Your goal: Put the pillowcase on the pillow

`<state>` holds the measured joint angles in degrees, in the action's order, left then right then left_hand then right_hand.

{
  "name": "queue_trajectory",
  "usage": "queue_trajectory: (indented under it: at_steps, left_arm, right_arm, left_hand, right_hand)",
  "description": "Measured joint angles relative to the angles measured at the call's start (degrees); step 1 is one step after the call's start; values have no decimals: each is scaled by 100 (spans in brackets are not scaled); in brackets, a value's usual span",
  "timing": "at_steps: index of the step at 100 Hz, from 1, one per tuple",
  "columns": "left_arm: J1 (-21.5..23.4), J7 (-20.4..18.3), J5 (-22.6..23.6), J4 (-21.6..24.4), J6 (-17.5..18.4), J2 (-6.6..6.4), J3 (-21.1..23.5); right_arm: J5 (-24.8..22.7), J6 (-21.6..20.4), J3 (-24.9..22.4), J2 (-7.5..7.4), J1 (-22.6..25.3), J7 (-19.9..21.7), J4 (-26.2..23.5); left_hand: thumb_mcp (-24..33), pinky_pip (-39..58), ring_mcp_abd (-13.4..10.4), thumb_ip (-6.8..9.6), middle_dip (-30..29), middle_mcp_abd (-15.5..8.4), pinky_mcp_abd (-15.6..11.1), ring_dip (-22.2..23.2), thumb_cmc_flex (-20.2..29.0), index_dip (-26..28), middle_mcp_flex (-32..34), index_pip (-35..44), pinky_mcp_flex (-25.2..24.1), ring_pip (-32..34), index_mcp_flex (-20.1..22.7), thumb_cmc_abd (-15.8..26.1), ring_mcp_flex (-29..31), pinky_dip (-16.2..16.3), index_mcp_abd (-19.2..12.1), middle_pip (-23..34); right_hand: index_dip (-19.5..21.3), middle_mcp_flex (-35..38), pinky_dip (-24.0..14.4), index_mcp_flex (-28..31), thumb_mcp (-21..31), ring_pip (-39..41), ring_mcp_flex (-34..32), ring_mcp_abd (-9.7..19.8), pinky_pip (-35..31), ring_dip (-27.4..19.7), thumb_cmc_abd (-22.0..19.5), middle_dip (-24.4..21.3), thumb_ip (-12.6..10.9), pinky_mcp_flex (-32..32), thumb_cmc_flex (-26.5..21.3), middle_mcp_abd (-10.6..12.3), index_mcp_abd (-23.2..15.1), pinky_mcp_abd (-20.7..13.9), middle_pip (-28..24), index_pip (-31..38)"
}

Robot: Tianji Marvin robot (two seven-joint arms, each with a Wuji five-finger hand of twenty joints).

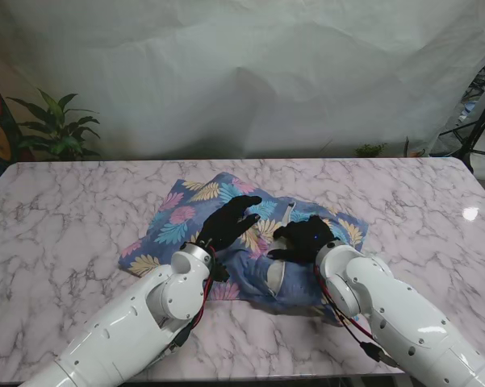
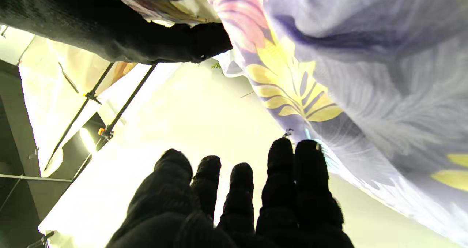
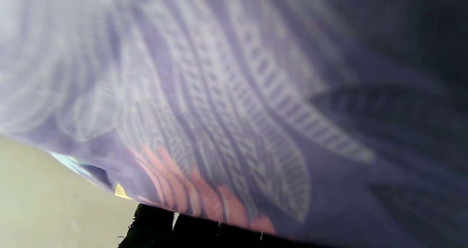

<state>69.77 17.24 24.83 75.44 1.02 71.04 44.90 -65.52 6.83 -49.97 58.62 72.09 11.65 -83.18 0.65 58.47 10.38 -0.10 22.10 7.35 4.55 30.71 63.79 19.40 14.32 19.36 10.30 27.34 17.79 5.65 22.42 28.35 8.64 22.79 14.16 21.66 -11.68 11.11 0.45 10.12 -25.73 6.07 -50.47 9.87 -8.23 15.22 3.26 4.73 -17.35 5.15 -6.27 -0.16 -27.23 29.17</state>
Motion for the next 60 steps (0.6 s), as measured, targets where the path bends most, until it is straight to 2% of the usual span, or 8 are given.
queue_trajectory:
  at_steps: [7,14,18,31,41,48,55,60]
  left_arm:
    - [-130,-399,226,-45,5,-35,-29]
    - [-343,-761,521,-196,130,-107,-150]
    - [-436,-837,514,-293,245,-140,-196]
    - [-636,-892,297,-624,507,-200,-339]
    - [-763,-1063,291,-838,655,-227,-484]
    - [-837,-1221,298,-932,830,-254,-566]
    - [-961,-1345,277,-1074,1128,-278,-707]
    - [-1085,-1366,248,-1239,1407,-282,-850]
  right_arm:
    - [504,121,-102,34,66,-97,-10]
    - [1564,670,-326,144,280,-457,-123]
    - [1751,865,-448,205,434,-703,-239]
    - [777,701,-1011,367,1056,-1233,-797]
    - [564,666,-1327,371,1422,-1305,-1305]
    - [181,682,-1552,356,1625,-1089,-1613]
    - [-321,670,-1841,331,1830,-537,-1901]
    - [-400,594,-2018,293,1949,-236,-2015]
  left_hand:
    - [10,-266,-14,-48,-28,-64,0,-91,176,0,-2,-26,-190,-130,-6,-33,-194,-3,-63,-162]
    - [-50,-504,-14,-58,-129,-130,0,-108,181,-1,-64,-73,-314,-199,-14,-65,-319,-3,-128,-410]
    - [-51,-584,-14,-58,-135,-137,0,-145,181,-5,-66,-146,-376,-228,-90,-65,-359,-5,-142,-480]
    - [-51,-801,-15,-58,-137,-202,0,-227,179,-11,-138,-248,-515,-377,-235,-65,-597,-54,-151,-666]
    - [-108,-956,-15,-58,-138,-210,-64,-262,78,-78,-155,-473,-598,-500,-528,-265,-685,-55,-208,-901]
    - [-46,-1098,-9,-58,-138,-211,-78,-312,-75,-240,-218,-912,-687,-627,-718,-419,-746,-61,-285,-1081]
    - [244,-1164,1,-44,-138,-213,-74,-317,-263,-499,-281,-1536,-687,-631,-726,-693,-748,-61,-402,-1276]
    - [846,-1167,24,5,-88,-234,-63,-317,-585,-890,-284,-1845,-687,-637,-788,-1030,-748,-58,-454,-1356]
  right_hand:
    - [0,0,0,98,2,0,0,0,23,-5,0,6,0,-27,0,-9,0,9,0,83]
    - [0,105,0,103,7,0,0,2,71,-25,-6,60,0,-98,-1,-6,-13,-9,-17,211]
    - [0,105,0,104,8,0,0,2,77,6,-7,69,0,-3,-2,-7,-13,-9,-57,211]
    - [1,123,-17,109,9,0,0,2,-21,8,-7,74,0,51,-2,-2,-20,69,-109,350]
    - [4,131,-59,121,9,29,-69,2,-52,9,-7,78,0,77,-2,2,-96,70,-137,409]
    - [4,135,-59,139,9,29,-71,3,-57,9,-7,78,0,110,-2,4,-98,70,-137,419]
    - [4,205,-60,199,11,29,-71,8,-57,10,-7,101,0,113,-155,0,-143,72,-139,491]
    - [4,210,-60,203,11,29,-71,9,-57,10,-7,101,0,113,-155,0,-145,72,-139,493]
